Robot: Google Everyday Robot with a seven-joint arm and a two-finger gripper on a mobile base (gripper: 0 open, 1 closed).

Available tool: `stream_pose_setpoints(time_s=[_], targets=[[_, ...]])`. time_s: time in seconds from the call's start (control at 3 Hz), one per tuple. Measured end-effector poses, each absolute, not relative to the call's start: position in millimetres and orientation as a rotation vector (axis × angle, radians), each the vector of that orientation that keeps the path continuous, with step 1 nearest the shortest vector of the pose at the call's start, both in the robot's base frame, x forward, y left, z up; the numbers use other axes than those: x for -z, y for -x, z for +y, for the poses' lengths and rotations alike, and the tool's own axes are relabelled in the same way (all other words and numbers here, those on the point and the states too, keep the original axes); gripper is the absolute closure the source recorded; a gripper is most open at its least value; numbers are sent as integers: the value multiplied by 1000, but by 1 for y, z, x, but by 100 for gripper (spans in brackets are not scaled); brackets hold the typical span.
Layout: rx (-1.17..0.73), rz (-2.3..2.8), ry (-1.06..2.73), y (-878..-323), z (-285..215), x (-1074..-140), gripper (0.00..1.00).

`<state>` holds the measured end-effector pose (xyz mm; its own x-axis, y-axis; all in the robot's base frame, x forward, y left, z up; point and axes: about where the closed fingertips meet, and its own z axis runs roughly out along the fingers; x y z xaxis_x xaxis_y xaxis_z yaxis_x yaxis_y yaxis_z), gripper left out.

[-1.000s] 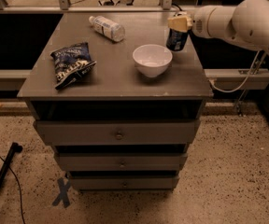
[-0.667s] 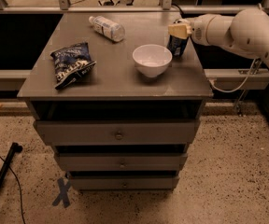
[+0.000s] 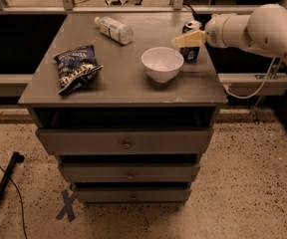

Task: Pick pepsi can from white bowl and place on counter

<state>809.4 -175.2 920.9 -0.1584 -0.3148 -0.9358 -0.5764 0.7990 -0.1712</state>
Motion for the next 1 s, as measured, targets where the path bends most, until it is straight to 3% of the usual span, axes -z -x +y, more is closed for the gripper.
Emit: stream_pose_setpoints(time_s=[0.33,0.67,1.0], targets=[[-228,1747,693,-794,-196,-926,0],[-221,1674,708,-737,-251,-945,0],[-237,1680,737,-731,-248,-942,0]])
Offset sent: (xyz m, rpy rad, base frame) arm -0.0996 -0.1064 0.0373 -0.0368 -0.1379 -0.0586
